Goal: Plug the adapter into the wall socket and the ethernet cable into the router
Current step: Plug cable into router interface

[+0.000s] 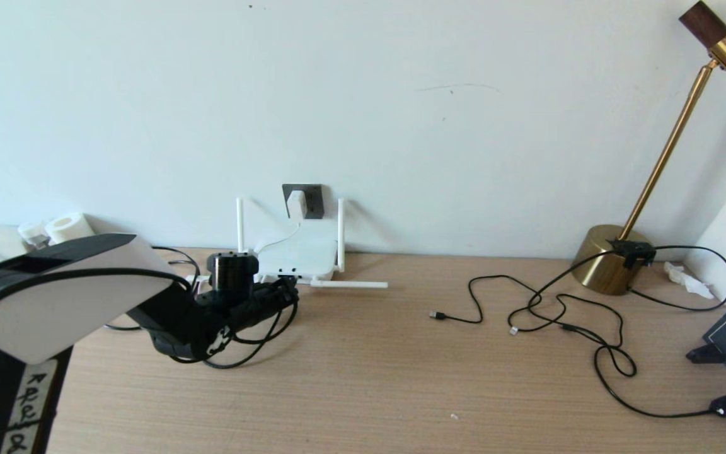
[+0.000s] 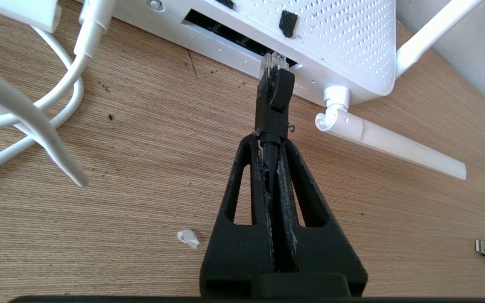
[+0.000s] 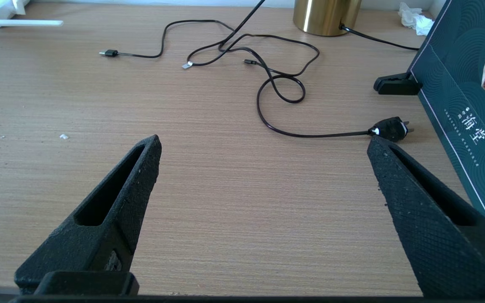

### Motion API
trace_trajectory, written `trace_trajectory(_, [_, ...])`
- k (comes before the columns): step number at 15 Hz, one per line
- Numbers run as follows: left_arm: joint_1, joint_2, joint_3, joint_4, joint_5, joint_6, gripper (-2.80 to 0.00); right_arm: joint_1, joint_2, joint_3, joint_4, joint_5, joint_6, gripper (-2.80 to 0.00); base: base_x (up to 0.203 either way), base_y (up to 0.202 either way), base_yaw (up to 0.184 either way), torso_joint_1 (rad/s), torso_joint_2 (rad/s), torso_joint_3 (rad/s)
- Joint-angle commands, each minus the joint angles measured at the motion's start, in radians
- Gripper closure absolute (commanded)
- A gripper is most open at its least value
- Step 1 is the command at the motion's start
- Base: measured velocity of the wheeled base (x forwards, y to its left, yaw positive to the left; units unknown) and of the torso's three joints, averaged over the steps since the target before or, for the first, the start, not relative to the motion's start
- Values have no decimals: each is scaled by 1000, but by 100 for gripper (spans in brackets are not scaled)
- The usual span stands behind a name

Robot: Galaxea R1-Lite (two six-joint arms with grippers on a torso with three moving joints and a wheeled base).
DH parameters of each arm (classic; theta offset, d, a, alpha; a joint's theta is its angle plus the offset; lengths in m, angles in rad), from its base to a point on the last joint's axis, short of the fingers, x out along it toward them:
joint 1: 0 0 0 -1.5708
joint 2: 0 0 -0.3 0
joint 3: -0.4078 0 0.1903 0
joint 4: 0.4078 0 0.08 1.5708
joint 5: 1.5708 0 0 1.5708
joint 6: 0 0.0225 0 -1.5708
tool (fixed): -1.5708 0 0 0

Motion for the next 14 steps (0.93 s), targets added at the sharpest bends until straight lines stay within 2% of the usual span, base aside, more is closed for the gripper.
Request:
trace_trajectory(1, [-1, 1, -3, -4, 0, -3, 0, 0, 2, 0, 1, 0, 0, -280, 0, 0, 0, 0, 0, 0])
trace_trajectory(14, [-3, 21, -22, -2, 0, -2, 0, 0, 2, 0, 1, 0, 0, -280, 0, 0, 0, 0, 0, 0])
